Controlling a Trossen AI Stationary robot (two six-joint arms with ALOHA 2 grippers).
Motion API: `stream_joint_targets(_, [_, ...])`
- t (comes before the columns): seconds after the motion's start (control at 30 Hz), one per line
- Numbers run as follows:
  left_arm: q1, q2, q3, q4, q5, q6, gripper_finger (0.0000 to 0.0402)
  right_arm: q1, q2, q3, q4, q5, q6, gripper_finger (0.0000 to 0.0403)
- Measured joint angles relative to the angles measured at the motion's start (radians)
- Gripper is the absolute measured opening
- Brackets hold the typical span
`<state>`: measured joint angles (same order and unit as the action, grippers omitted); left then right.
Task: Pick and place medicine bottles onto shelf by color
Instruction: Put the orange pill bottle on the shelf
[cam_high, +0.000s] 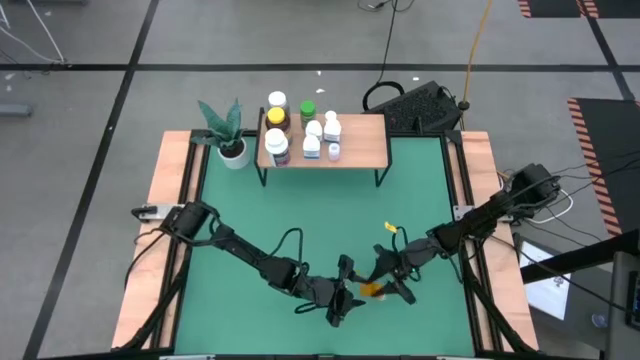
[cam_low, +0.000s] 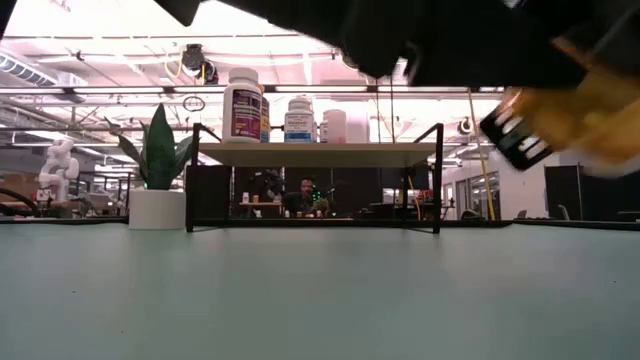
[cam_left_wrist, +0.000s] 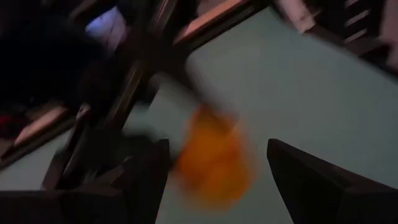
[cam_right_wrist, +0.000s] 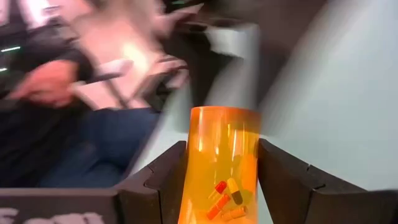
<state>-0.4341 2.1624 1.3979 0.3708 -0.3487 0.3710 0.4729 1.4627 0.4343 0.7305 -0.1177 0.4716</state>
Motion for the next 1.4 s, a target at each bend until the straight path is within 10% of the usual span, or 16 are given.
stream_joint_targets(0.5, [0.03,-0.002,-0.001,0.015,0.134,-0.047,0.0272,0.017,0.0,-0.002,0.05,-0.01,-0.042,0.0169])
stream_joint_targets(1.03, [0.031,-0.002,0.0,0.018,0.161,-0.055,0.0173,0.058,0.0,-0.003,0.055,0.076,-0.174,0.0212])
stream_joint_targets(1.4, [0.006,-0.003,-0.001,0.022,-0.044,-0.016,0.0171,0.061,-0.052,-0.003,0.042,0.234,-0.226,0.0253])
